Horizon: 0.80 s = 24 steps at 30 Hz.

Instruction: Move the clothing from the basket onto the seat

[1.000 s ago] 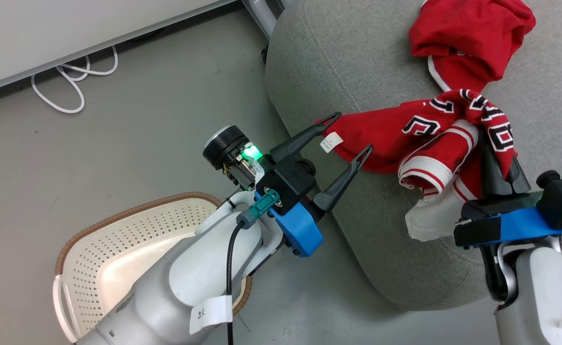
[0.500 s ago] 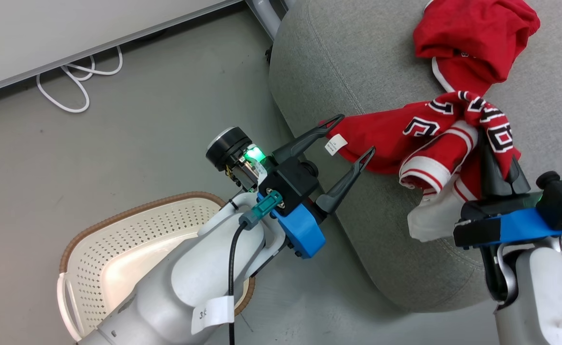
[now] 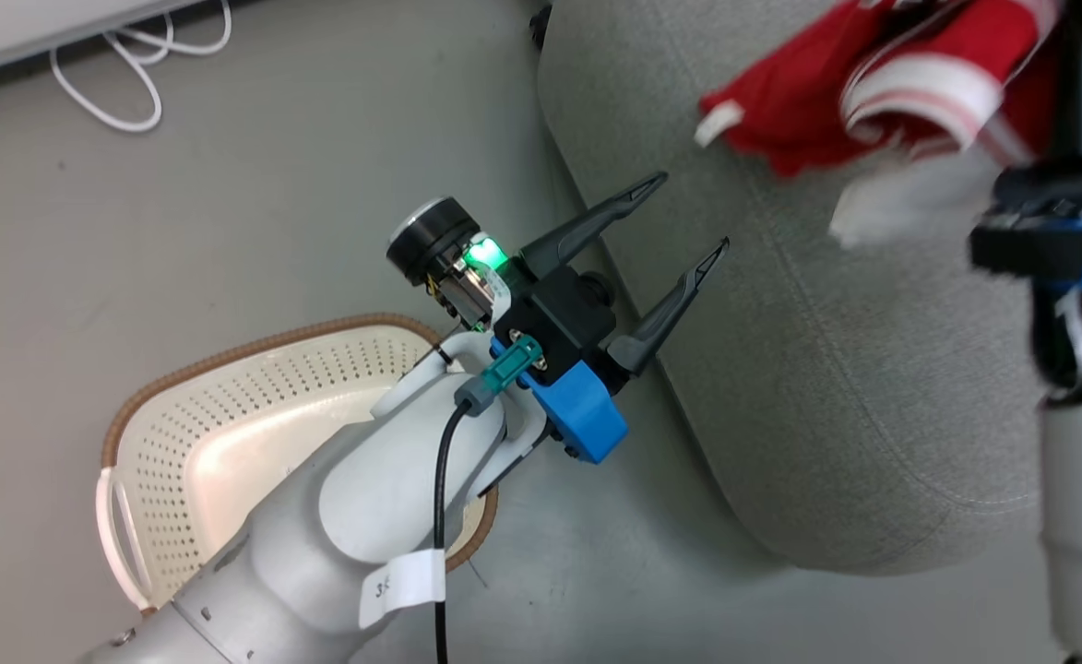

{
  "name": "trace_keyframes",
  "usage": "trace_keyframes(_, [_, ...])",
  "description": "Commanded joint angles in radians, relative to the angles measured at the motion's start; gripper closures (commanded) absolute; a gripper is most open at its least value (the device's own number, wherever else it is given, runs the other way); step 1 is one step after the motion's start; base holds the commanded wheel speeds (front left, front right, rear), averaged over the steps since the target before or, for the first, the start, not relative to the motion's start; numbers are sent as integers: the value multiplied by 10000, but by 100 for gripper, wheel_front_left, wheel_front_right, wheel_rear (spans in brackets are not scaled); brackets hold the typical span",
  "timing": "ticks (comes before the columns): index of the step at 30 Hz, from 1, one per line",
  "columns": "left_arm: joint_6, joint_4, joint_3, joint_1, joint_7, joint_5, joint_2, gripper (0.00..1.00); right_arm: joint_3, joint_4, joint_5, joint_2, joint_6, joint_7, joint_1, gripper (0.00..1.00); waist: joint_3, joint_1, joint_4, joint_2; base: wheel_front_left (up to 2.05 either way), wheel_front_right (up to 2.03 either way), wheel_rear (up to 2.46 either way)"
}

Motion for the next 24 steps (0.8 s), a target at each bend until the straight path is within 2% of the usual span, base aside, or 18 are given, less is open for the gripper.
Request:
trace_keyframes(1, [46,-32,18,-204,-5,66,71,0,-171,-111,-20,-202,1,-16,-498,100,465,0,206,0,0,0,0])
trace_keyframes(6, [52,-125,28,-642,47,224,207,0,-916,-202,-3,-976,1,-14,-2226,100,1302,0,374,0,0,0,0])
trace_keyframes(13, [69,-342,11,-1233,179,414,326,0,-2420,149,179,-2399,1,-12,-4003,100,2409,0,488,0,0,0,0])
trace_keyframes(19, [105,-529,-42,-1549,300,545,490,0,-3400,1161,244,-3599,1,-12,-4241,100,3079,0,458,0,0,0,0])
trace_keyframes(24, [99,-671,-93,-1769,385,589,597,0,-3801,1933,185,-3834,1,-12,-3742,100,3519,0,478,0,0,0,0])
